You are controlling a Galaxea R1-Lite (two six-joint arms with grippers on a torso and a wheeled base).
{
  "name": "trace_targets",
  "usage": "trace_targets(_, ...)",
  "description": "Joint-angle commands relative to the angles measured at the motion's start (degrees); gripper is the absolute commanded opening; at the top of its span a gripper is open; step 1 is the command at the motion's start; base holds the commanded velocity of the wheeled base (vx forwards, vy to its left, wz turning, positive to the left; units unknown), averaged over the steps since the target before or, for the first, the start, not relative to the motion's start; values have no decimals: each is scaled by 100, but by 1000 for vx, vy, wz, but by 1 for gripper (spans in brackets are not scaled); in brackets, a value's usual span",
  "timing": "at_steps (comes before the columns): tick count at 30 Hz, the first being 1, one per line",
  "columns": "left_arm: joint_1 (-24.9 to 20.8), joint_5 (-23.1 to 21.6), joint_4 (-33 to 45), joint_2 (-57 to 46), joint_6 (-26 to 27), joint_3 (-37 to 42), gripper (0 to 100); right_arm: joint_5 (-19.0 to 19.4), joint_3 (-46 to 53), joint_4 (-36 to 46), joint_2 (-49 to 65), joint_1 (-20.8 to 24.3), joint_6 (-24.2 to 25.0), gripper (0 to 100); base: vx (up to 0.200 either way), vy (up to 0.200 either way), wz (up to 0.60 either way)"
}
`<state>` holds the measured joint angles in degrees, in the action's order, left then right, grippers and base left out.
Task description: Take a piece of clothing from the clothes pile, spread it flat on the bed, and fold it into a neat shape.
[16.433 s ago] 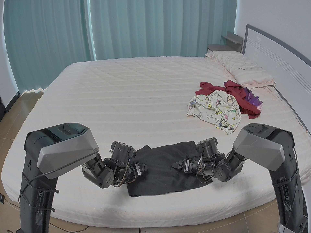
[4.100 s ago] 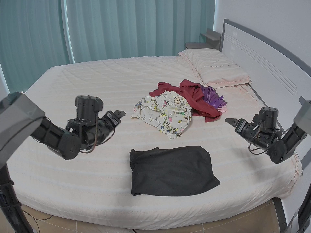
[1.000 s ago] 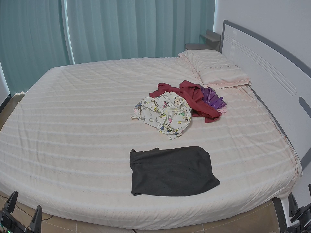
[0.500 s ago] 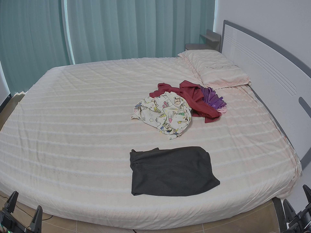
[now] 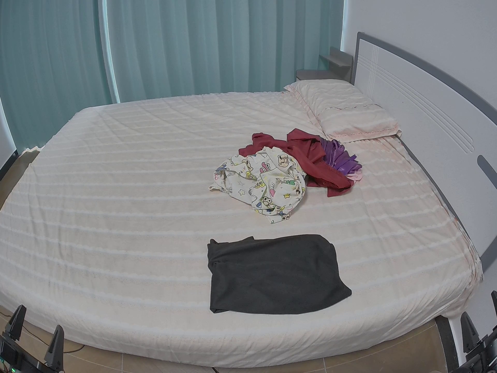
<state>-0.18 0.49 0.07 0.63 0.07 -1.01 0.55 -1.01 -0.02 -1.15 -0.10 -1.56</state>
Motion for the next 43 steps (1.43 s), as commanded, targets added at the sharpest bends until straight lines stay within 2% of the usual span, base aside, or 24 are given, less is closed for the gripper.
trace_targets(1, 1, -14, -7, -63, 10, 101, 100, -20, 101, 2, 97, -8, 77, 100, 0, 0, 0)
trace_targets(5, 1, -22, 1, -63, 19, 101, 100, 7, 101, -6, 97, -8, -72, 100, 0, 0, 0)
trace_targets(13, -8, -172, 1, -63, 19, 92, 100, -2, 101, -6, 106, 1, 33, 100, 0, 0, 0)
trace_targets(43, 1, -163, 1, -63, 1, 92, 100, 42, 101, -15, 106, 10, 77, 100, 0, 0, 0)
